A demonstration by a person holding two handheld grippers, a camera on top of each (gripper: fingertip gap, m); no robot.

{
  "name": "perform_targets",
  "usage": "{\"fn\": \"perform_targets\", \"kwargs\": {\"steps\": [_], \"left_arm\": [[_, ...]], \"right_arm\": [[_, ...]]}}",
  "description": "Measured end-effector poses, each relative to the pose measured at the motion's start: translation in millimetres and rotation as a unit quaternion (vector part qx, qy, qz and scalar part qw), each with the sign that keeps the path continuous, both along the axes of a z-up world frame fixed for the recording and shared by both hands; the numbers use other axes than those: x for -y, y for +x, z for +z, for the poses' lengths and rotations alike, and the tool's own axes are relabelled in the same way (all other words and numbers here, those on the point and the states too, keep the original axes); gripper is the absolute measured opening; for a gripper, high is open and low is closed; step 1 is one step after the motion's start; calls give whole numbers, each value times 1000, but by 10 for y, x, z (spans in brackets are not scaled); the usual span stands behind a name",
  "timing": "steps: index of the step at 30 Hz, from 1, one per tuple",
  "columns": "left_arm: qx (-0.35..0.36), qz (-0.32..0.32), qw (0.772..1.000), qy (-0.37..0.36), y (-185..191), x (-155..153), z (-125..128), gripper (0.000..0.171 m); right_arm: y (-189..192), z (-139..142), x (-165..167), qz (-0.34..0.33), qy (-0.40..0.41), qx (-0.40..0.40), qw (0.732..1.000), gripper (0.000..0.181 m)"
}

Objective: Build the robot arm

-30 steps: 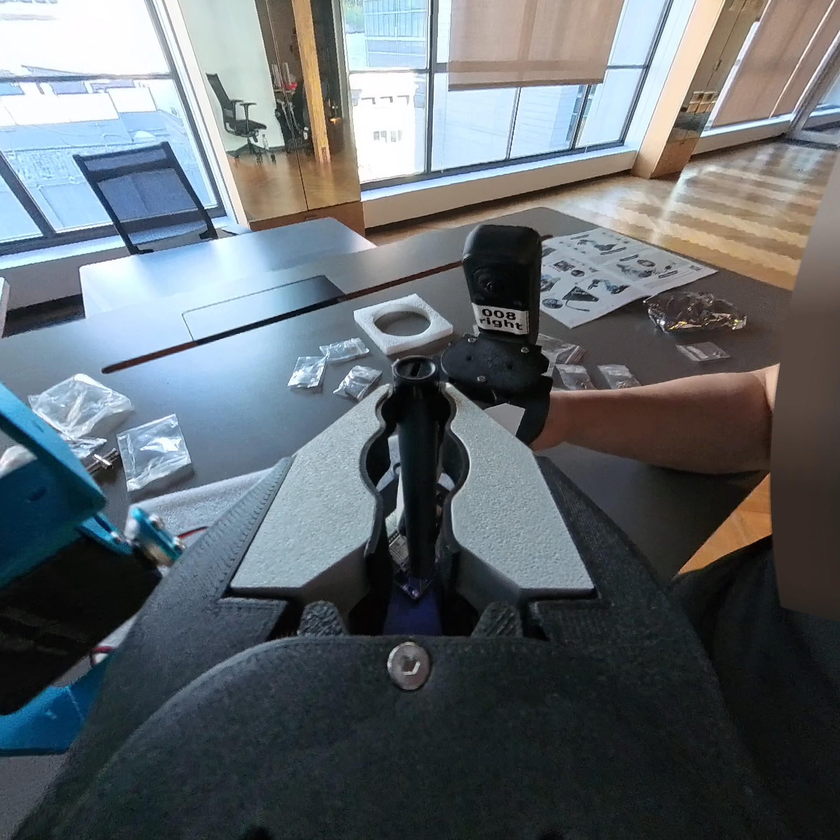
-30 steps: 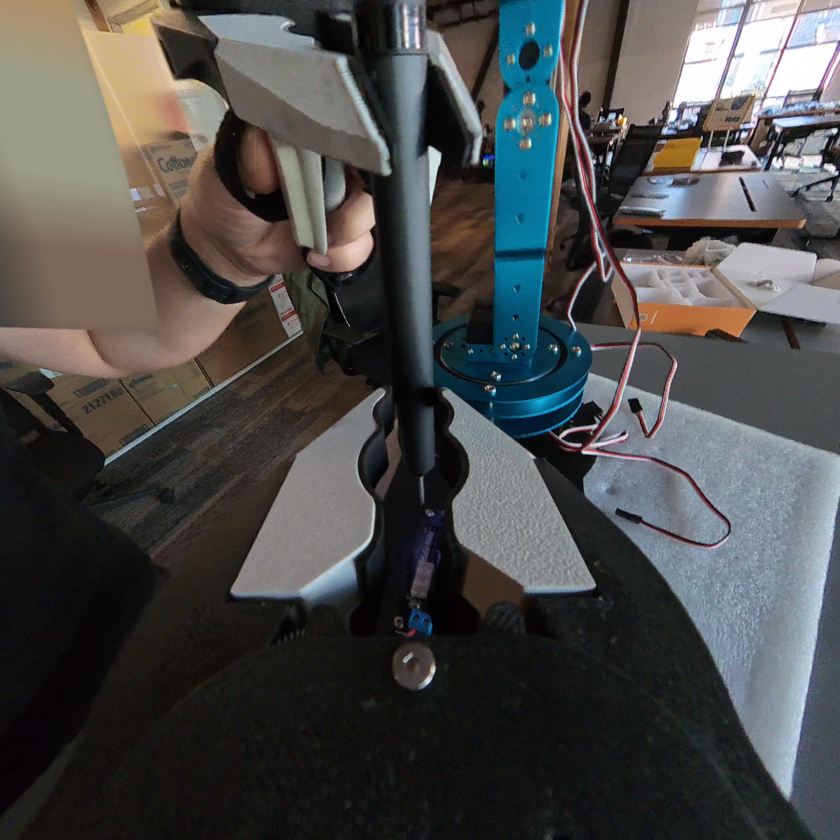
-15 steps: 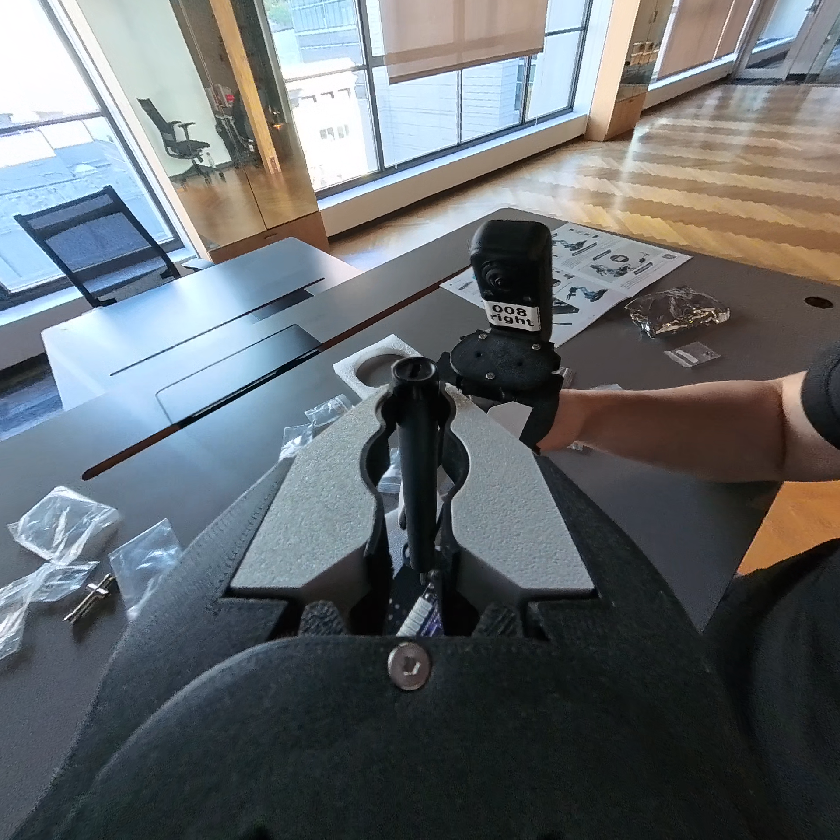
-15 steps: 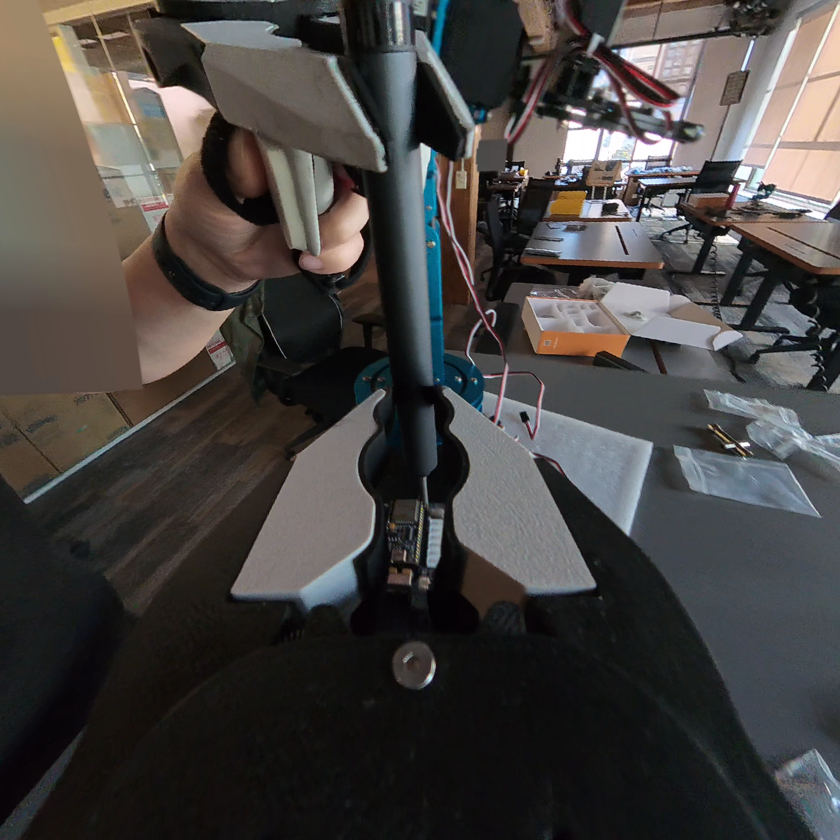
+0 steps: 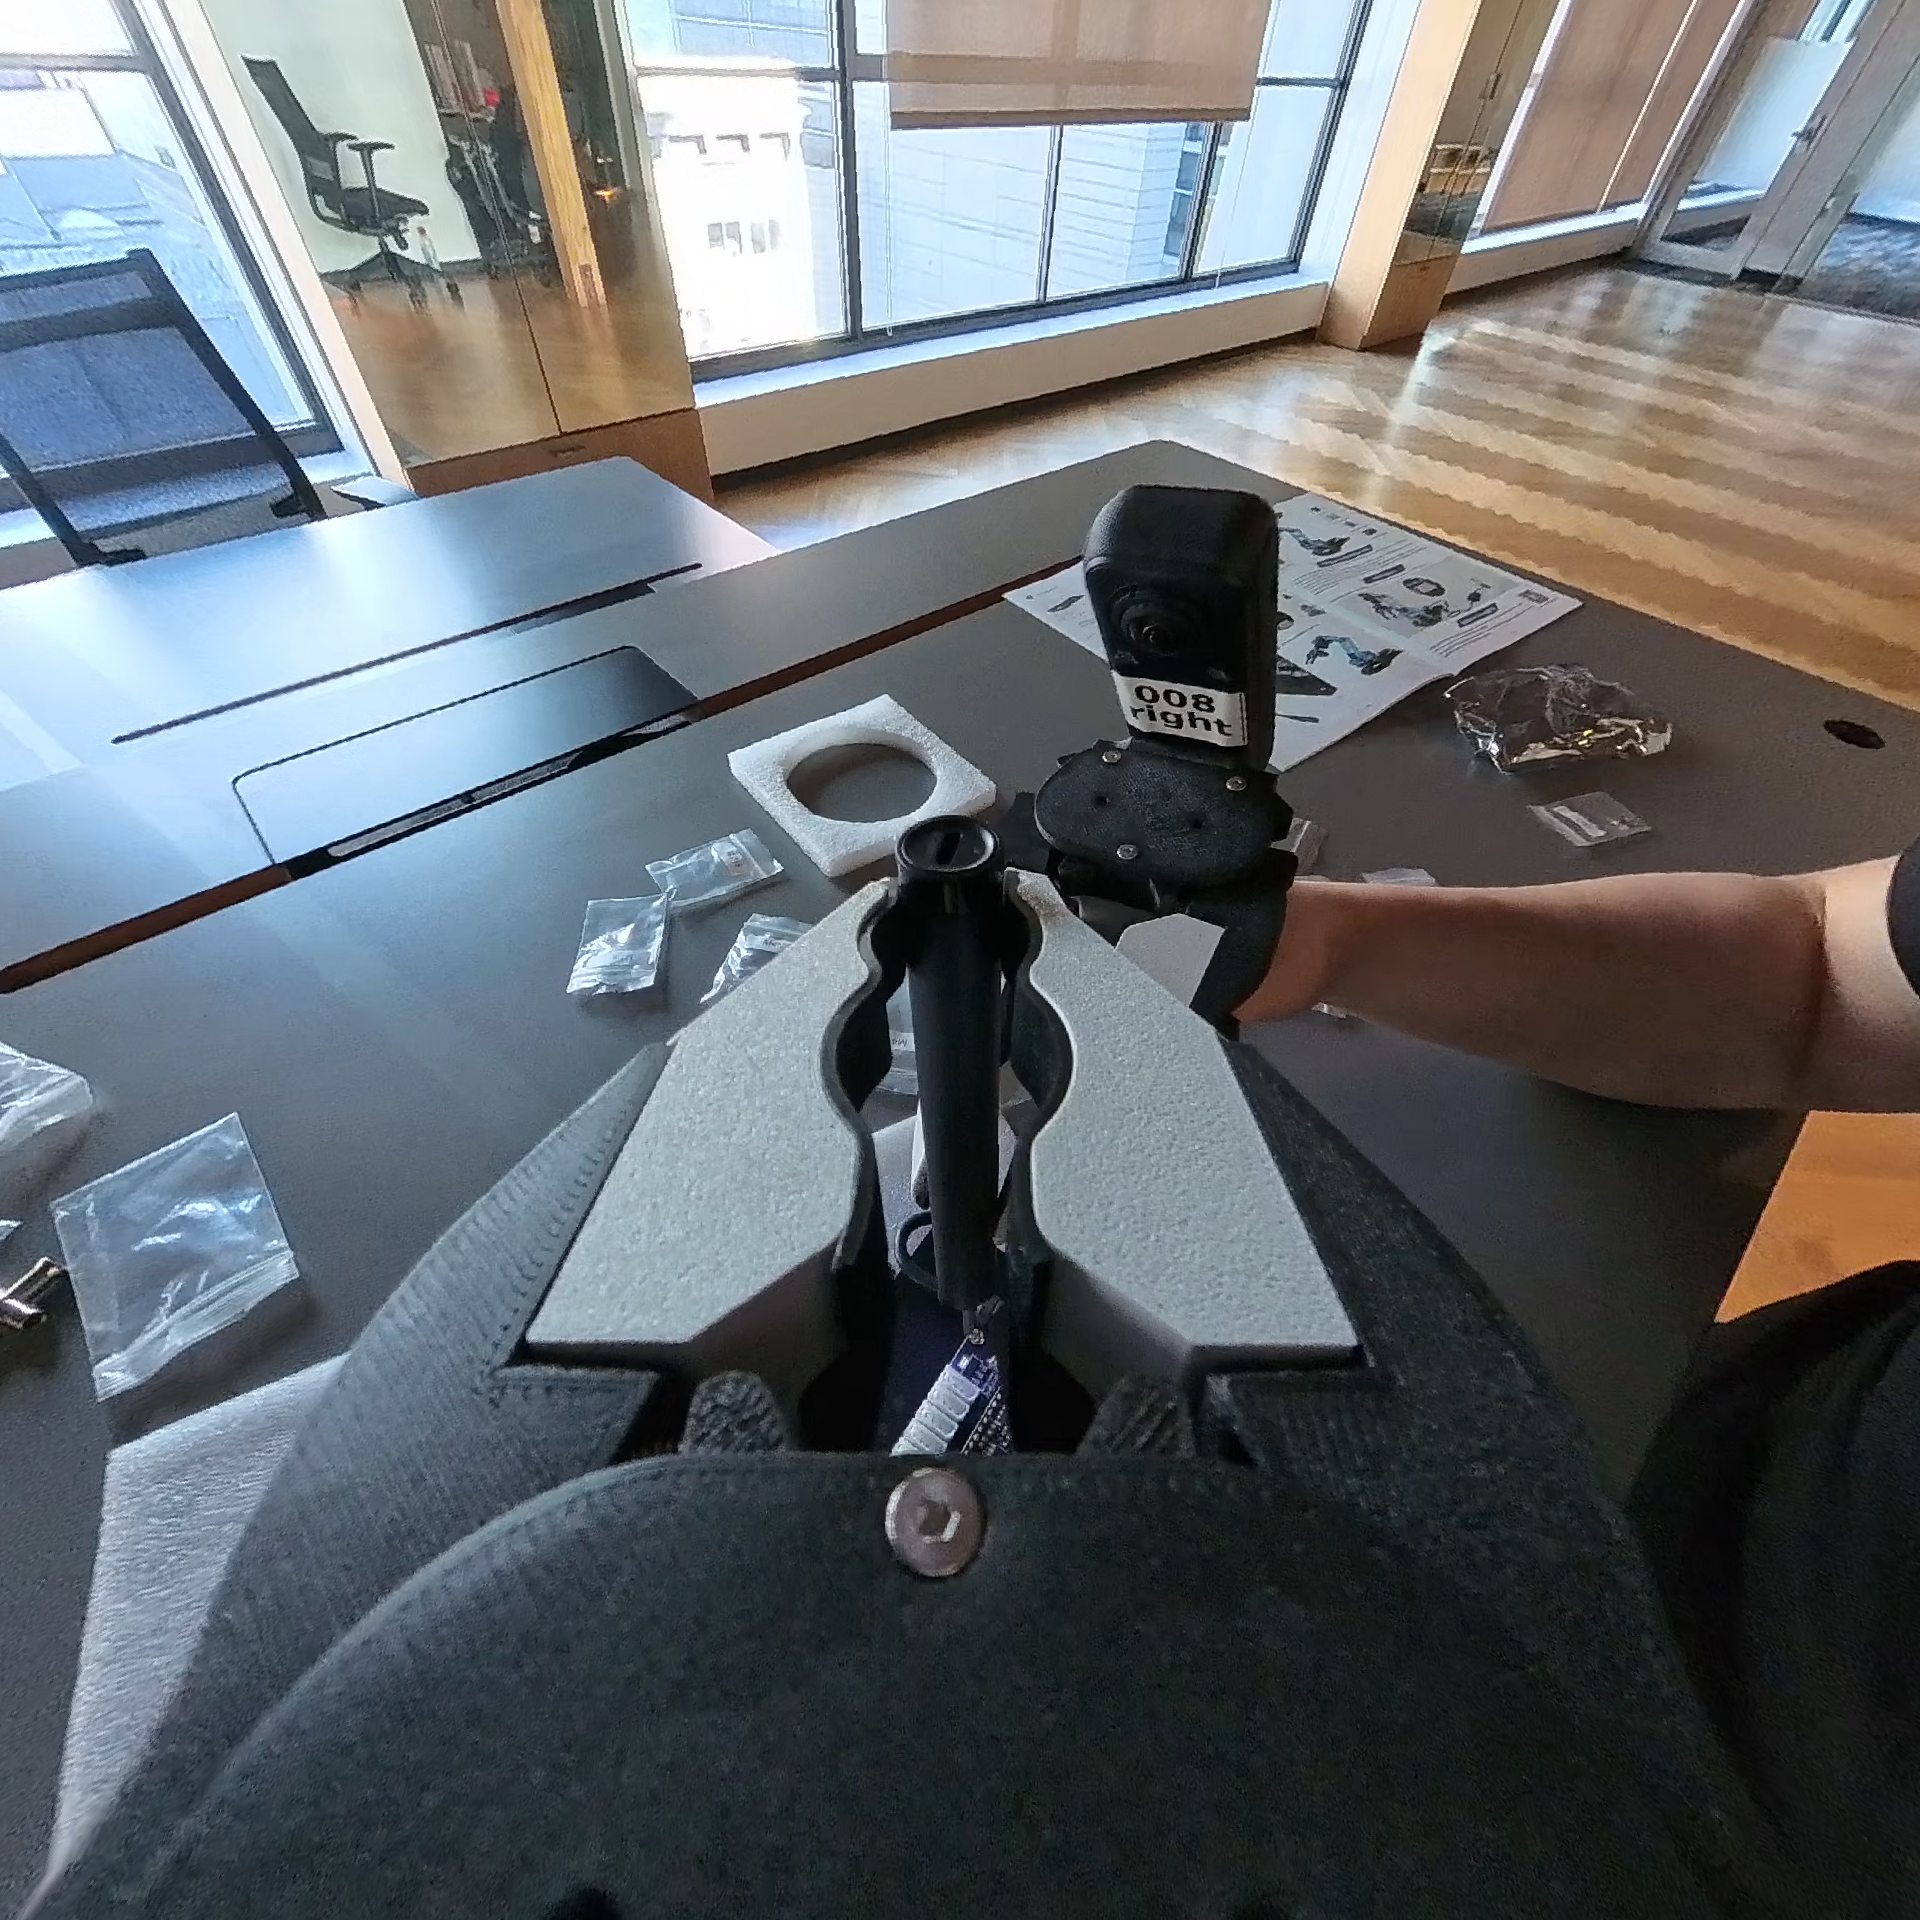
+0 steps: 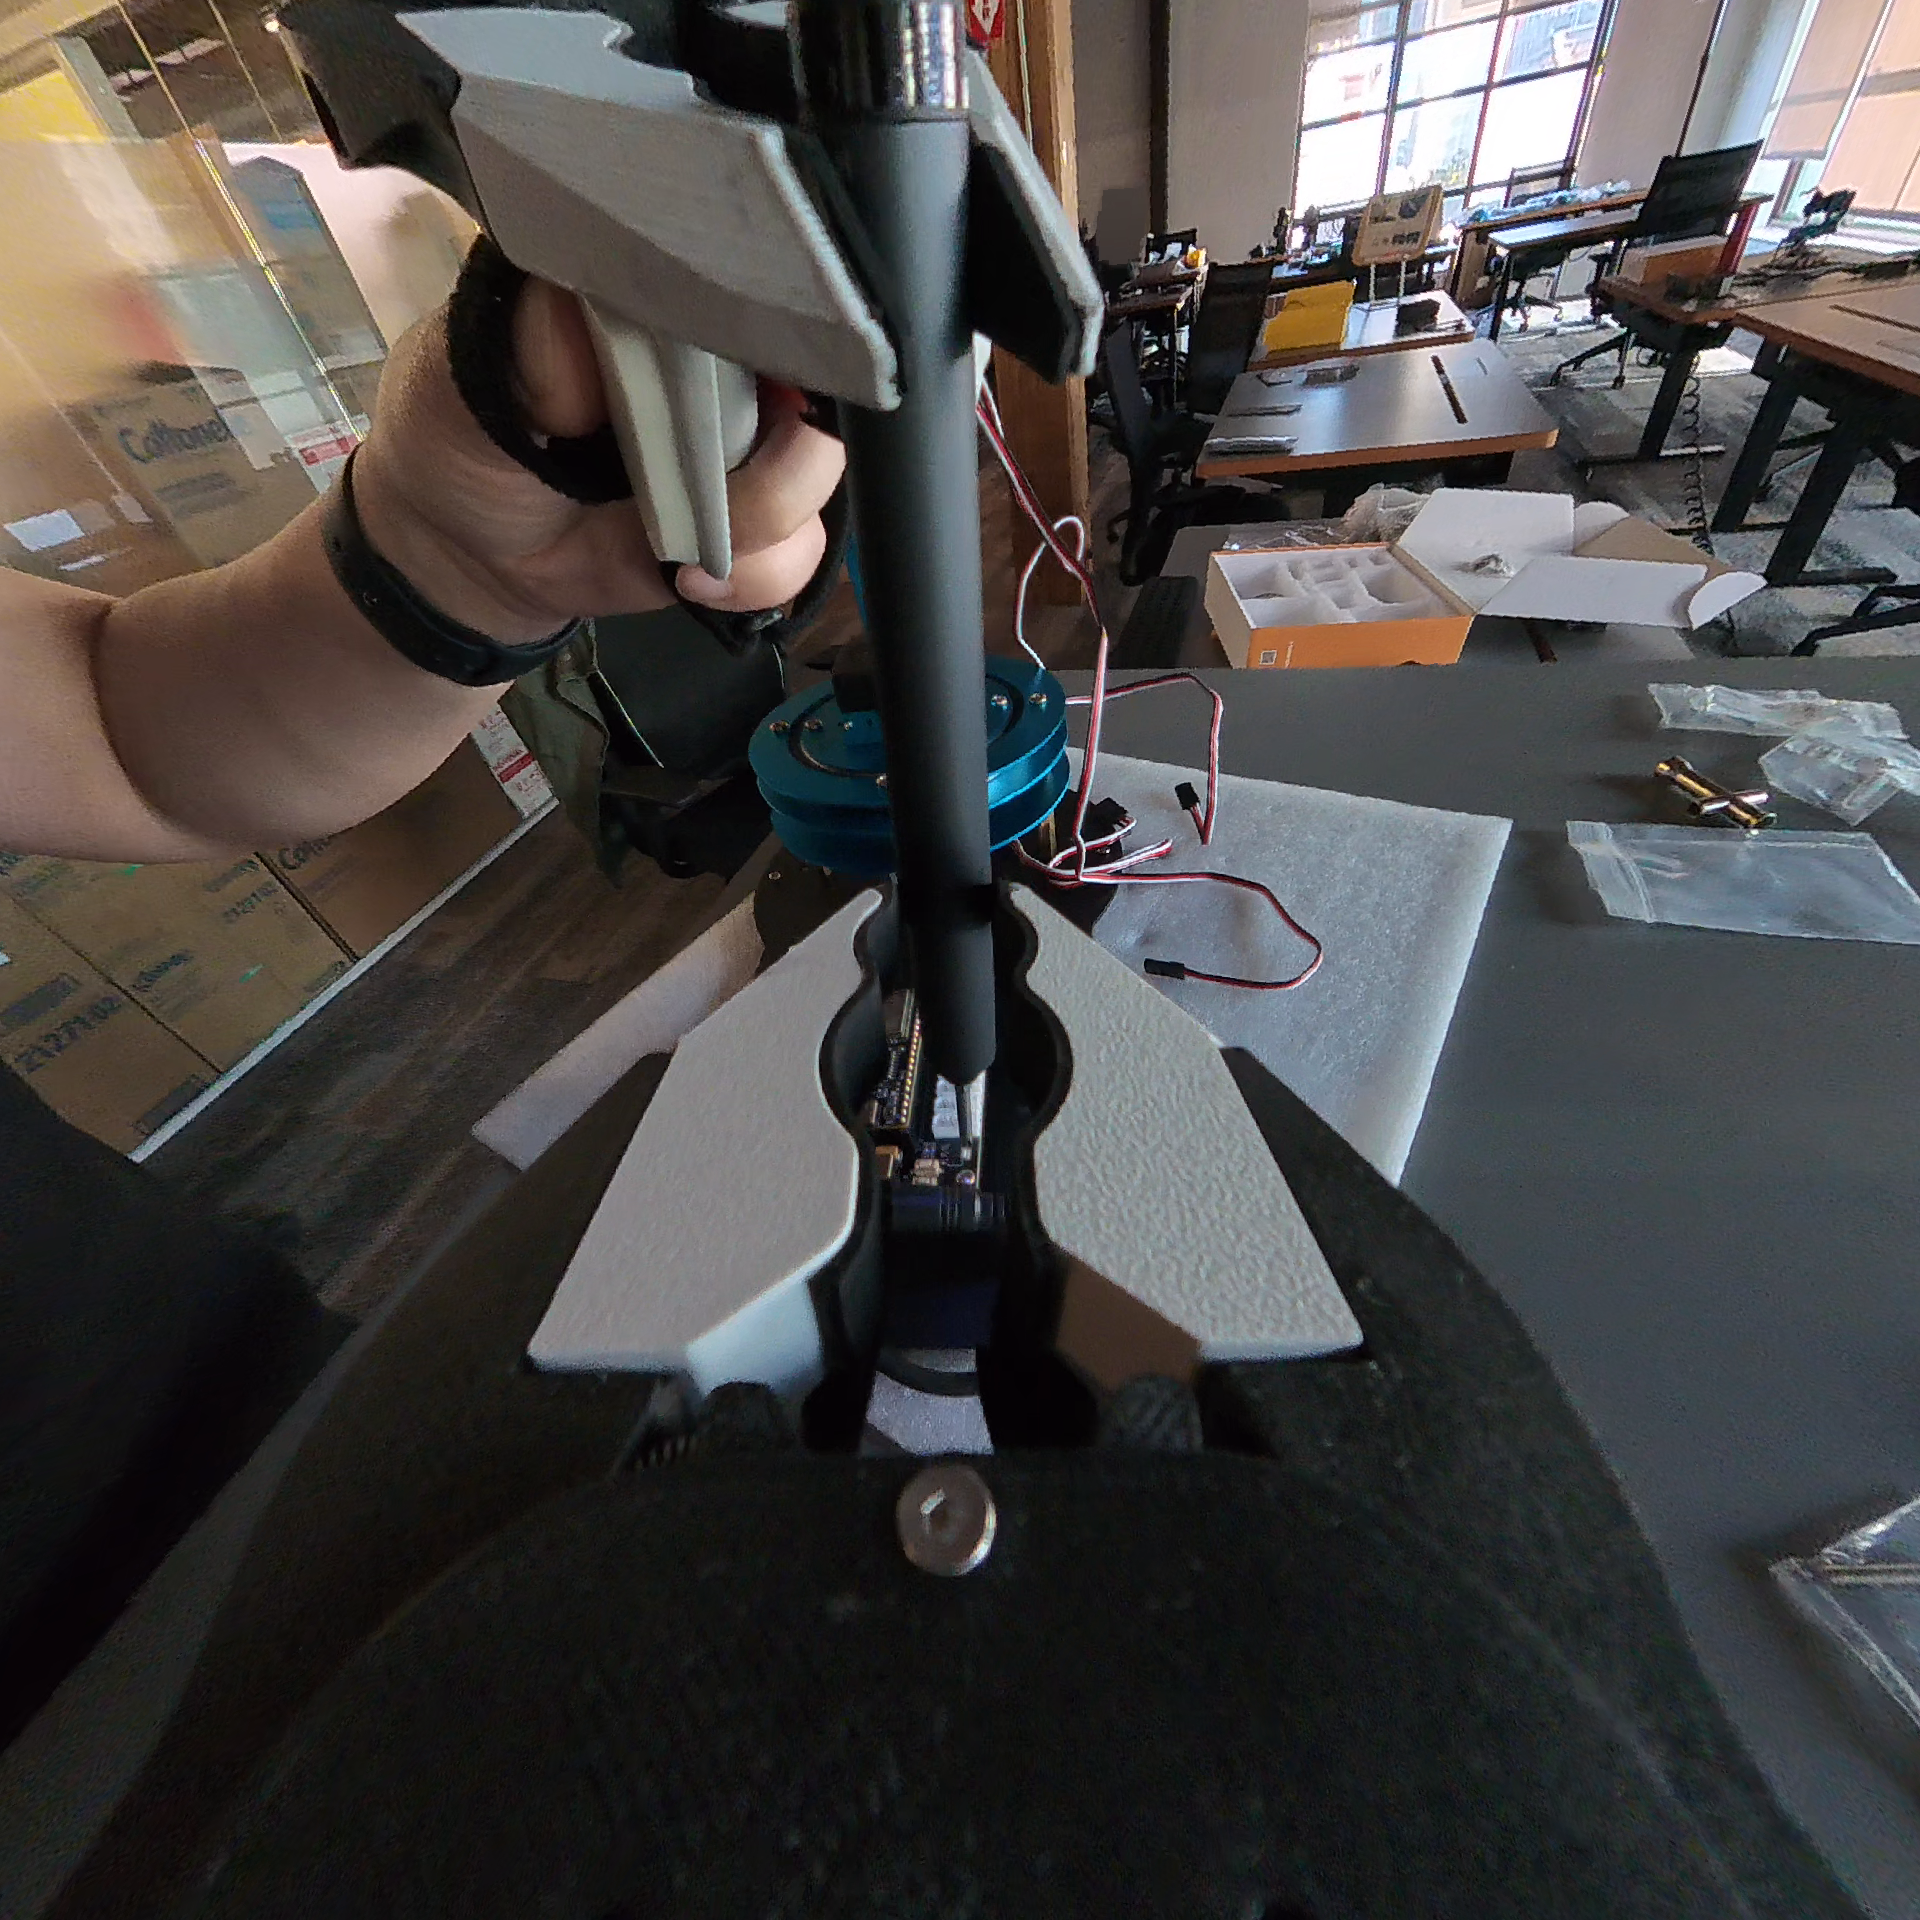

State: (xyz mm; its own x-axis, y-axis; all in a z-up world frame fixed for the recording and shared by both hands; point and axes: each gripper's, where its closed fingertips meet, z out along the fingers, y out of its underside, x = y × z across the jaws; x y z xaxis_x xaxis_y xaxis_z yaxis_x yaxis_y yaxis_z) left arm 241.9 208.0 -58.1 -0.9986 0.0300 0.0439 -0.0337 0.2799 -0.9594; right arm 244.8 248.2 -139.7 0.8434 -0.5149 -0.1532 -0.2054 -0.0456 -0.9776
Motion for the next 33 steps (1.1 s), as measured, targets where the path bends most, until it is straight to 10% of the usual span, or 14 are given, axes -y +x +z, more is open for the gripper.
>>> {"fn": "perform_targets", "kwargs": {"steps": [33], "left_arm": [[-9,5,1000,-12,-22,-27,-44,16]], "right_arm": [[-28,-66,7,3,-16,-3,1000,16]]}}
